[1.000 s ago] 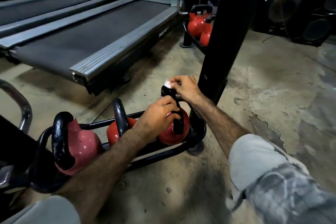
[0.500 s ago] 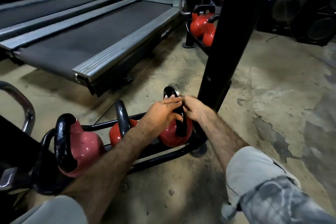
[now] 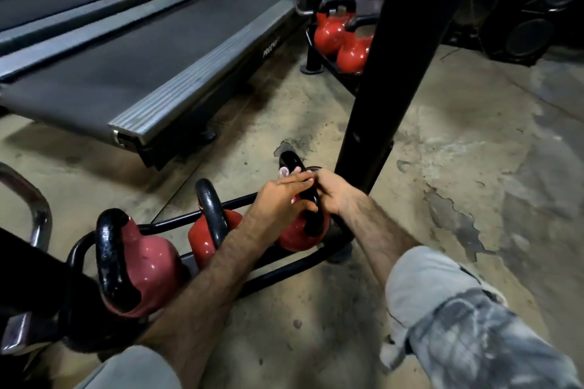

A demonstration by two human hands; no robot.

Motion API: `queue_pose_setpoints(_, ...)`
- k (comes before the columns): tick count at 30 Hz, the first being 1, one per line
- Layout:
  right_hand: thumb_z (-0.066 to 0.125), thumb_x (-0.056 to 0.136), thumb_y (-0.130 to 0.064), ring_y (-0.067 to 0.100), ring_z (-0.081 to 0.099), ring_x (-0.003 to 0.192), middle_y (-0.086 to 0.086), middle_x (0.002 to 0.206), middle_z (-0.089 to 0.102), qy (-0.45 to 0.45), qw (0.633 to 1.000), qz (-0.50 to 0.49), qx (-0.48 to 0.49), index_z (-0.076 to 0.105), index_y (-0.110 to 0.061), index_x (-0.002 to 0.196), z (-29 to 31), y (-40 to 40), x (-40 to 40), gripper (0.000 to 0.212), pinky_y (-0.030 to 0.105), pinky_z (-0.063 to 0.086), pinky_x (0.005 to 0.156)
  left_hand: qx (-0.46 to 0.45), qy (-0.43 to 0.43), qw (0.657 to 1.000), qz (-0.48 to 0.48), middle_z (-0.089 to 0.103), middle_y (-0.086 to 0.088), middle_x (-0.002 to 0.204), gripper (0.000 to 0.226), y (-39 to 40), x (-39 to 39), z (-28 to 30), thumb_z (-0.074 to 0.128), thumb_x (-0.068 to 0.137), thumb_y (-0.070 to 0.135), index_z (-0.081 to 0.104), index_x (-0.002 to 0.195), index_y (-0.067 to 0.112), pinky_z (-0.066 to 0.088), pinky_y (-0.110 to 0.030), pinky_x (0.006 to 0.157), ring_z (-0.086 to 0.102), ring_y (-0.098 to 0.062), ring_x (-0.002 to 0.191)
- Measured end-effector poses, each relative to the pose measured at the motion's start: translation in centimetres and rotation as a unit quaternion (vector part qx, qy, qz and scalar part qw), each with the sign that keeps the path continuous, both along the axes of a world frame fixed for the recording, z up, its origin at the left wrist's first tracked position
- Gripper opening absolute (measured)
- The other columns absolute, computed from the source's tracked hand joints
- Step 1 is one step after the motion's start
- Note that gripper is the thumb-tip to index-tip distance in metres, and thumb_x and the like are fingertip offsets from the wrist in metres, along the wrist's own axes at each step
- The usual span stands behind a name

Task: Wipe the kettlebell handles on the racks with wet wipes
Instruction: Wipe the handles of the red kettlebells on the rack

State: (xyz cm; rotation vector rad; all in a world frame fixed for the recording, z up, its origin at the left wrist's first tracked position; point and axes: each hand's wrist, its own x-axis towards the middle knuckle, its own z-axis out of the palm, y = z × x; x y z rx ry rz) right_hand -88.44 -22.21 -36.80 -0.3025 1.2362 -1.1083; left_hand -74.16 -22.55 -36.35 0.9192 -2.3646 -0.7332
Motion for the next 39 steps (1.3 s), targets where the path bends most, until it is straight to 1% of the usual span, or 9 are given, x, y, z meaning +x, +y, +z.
queue_pose_setpoints(3, 0.030, 0.096, -0.005, 0.023, 0.071, 0.065, 0.009, 0.078, 0.073, -0.011, 1.000, 0.000, 0.003, 0.069, -0.008, 0.096, -1.3, 1.3, -0.7, 0.039, 0.025, 0.047, 0.051, -0.004, 0.014, 1.000, -0.009, 0.062, -0.010, 0.127, 0.050, -0.1, 0.0, 0.2, 0.082, 0.067, 0.017, 0.069, 0.114, 0.004, 0.021, -0.003, 0.104, 0.050, -0.026, 0.127)
queue_pose_setpoints(7, 0.033, 0.091, -0.002, 0.024, 0.066, 0.072, 0.012, 0.085, 0.071, -0.016, 0.999, 0.030, -0.015, 0.077, -0.007, 0.077, -1.7, 0.1, -1.1, 0.046, 0.028, 0.050, 0.062, -0.039, 0.006, 0.999, -0.011, 0.066, -0.011, 0.120, 0.048, 0.3, 0.1, -0.1, 0.079, 0.066, 0.024, 0.071, 0.110, 0.005, 0.032, -0.020, 0.103, 0.057, -0.030, 0.119)
queue_pose_setpoints(10, 0.025, 0.095, 0.000, 0.009, 0.062, 0.043, 0.003, 0.052, 0.065, -0.008, 0.998, 0.049, -0.031, 0.069, -0.003, 0.054, 0.3, -0.1, -0.5, 0.060, 0.017, 0.049, 0.043, -0.054, -0.013, 0.998, -0.004, 0.068, -0.011, 0.117, 0.046, 0.7, 0.1, -0.3, 0.072, 0.067, 0.030, 0.072, 0.105, 0.003, 0.049, -0.035, 0.096, 0.062, -0.032, 0.112)
queue_pose_setpoints(14, 0.036, 0.094, -0.005, 0.015, 0.065, 0.059, 0.003, 0.069, 0.066, -0.037, 0.998, 0.039, -0.027, 0.072, -0.002, 0.078, -0.5, 0.1, -1.3, 0.039, 0.024, 0.054, 0.058, -0.040, -0.014, 0.999, 0.004, 0.069, -0.014, 0.113, 0.040, 1.1, 0.0, 0.1, 0.075, 0.067, 0.021, 0.073, 0.101, 0.001, 0.054, -0.041, 0.089, 0.064, -0.034, 0.109)
queue_pose_setpoints(19, 0.059, 0.093, -0.007, 0.015, 0.067, 0.060, 0.006, 0.076, 0.070, 0.159, 0.984, 0.004, -0.086, 0.069, -0.010, 0.097, -0.2, 1.8, -3.1, 0.011, 0.025, 0.054, 0.057, -0.050, 0.049, 0.997, 0.035, 0.070, -0.008, 0.114, 0.027, 1.1, -0.1, 1.0, 0.077, 0.076, 0.013, 0.074, 0.102, 0.006, 0.044, -0.033, 0.105, 0.061, -0.020, 0.117)
queue_pose_setpoints(26, 0.074, 0.083, -0.035, 0.004, 0.067, 0.094, -0.011, 0.102, 0.074, 0.525, 0.831, 0.094, -0.159, 0.078, -0.022, 0.097, 3.4, -3.7, -1.9, 0.019, 0.024, 0.053, 0.088, -0.019, 0.027, 0.997, 0.066, 0.060, -0.005, 0.122, 0.052, 0.1, -0.1, 1.2, 0.080, 0.071, 0.032, 0.067, 0.115, 0.007, 0.048, -0.028, 0.099, 0.060, -0.018, 0.111)
queue_pose_setpoints(29, 0.074, 0.085, -0.033, 0.009, 0.065, 0.072, -0.004, 0.084, 0.074, 0.517, 0.826, 0.196, -0.111, 0.077, -0.020, 0.098, 4.3, -6.8, -1.7, 0.019, 0.019, 0.049, 0.060, 0.003, -0.009, 0.998, 0.056, 0.051, -0.002, 0.138, 0.062, -0.2, -0.1, 1.5, 0.077, 0.075, 0.035, 0.058, 0.129, 0.009, 0.040, -0.029, 0.107, 0.050, -0.015, 0.125)
queue_pose_setpoints(36, 0.077, 0.083, -0.022, -0.010, 0.061, 0.058, -0.011, 0.080, 0.072, 0.519, 0.827, 0.167, -0.137, 0.078, -0.017, 0.090, 3.8, -6.4, -3.4, 0.009, 0.005, 0.043, 0.057, 0.045, -0.055, 0.997, 0.025, 0.025, 0.000, 0.157, 0.089, -1.4, 0.2, 1.4, 0.072, 0.077, 0.047, 0.032, 0.148, 0.013, 0.023, -0.024, 0.116, 0.026, -0.012, 0.143)
queue_pose_setpoints(39, 0.075, 0.084, -0.016, -0.013, 0.056, 0.047, -0.010, 0.069, 0.068, 0.509, 0.832, 0.166, -0.143, 0.078, -0.016, 0.090, 3.8, -6.3, -3.4, 0.007, 0.002, 0.039, 0.049, 0.097, -0.035, 0.994, 0.026, 0.025, -0.003, 0.158, 0.108, -2.2, 0.6, 0.8, 0.068, 0.066, 0.068, 0.027, 0.150, 0.015, 0.034, -0.036, 0.114, 0.028, -0.015, 0.143)
